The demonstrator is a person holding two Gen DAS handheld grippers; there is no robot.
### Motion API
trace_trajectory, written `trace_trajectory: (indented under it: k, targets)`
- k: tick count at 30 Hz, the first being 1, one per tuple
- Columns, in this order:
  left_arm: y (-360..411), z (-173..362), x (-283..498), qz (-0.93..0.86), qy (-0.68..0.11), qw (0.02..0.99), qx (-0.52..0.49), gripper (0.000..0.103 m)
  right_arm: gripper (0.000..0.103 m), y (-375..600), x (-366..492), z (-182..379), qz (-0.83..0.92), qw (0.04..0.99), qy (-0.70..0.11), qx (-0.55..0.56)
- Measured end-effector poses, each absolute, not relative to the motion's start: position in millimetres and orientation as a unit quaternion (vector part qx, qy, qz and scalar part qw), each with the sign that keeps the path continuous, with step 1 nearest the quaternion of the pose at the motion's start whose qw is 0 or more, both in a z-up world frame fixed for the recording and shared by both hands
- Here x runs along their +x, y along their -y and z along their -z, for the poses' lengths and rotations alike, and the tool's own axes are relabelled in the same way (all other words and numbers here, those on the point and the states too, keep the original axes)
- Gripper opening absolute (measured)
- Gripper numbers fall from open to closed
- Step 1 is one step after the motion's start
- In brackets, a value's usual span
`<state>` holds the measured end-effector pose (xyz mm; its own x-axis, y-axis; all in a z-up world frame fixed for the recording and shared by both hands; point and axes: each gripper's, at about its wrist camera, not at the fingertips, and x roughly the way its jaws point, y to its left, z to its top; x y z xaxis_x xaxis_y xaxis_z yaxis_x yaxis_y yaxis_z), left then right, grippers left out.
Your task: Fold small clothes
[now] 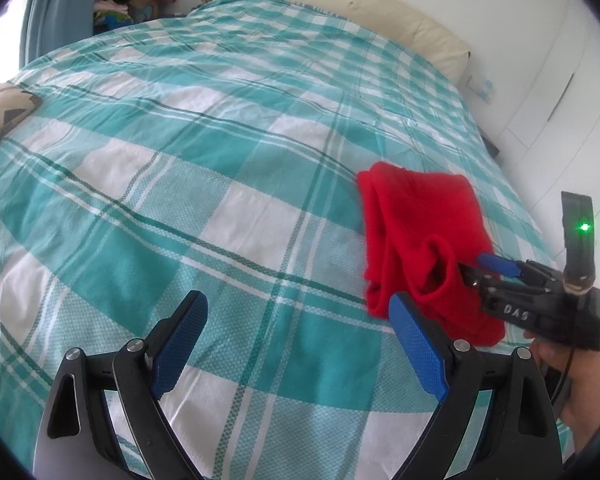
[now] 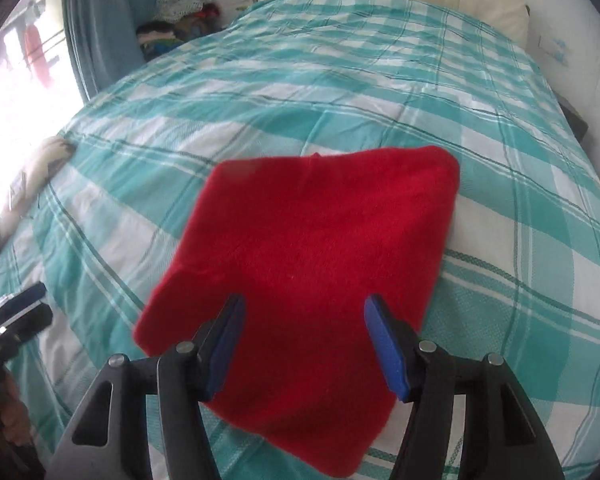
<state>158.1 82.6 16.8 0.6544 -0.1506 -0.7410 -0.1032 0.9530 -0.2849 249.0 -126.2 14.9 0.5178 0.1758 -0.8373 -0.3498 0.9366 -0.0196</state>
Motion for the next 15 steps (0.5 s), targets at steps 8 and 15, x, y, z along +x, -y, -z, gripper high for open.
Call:
trace_trajectory:
  k: [8,15]
  targets:
    - [-76.2,-9.8,161.5,0.015,-0.426,0.894,-0.141,0.093,0.062,57.8,225.4,20.2,-0.185,0.869,-0.428,-0.166]
    - [-78.2,-16.5,160.5,0.019,-0.418,0.896,-0.147,0.093,0.061,127.5,205.0,-27.8,-0.196,0.888,-0.413,-0.044]
